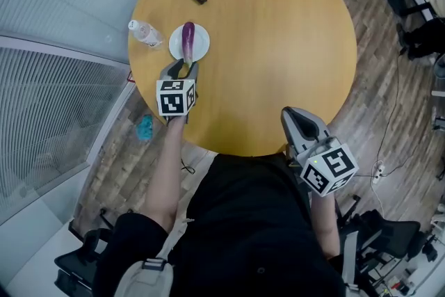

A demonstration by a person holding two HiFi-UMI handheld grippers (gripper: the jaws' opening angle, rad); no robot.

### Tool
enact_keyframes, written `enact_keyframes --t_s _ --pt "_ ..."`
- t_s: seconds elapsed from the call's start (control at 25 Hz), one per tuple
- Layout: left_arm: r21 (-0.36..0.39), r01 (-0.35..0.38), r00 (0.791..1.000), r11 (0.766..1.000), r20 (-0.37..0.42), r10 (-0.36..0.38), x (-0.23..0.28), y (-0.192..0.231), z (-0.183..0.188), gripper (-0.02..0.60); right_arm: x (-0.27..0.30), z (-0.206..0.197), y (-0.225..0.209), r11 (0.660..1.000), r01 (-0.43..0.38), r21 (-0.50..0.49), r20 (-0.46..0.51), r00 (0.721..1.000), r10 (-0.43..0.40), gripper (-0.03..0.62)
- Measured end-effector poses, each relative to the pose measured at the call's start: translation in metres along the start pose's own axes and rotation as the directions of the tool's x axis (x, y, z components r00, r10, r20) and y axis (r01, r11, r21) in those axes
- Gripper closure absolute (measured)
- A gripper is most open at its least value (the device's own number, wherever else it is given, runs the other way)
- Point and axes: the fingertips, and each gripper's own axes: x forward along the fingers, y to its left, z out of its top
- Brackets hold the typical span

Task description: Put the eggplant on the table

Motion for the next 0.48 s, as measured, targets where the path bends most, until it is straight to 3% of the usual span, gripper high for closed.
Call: enact_keyframes --t_s 0.24,0.48 --pt "0.054 -0.008 0.998 0.999 0.057 0.005 -0.022 -0.021 0.002 0.494 -0.008 -0.005 0.003 1.000 -0.006 0.005 0.012 1.000 0.006 0.576" --pt "0.027 -0.019 0.994 0.999 0.104 0.016 -0.047 -0.035 0.006 0.547 -0.015 -0.008 0.006 1.000 -0.028 0.000 0.013 1.000 0.028 0.576"
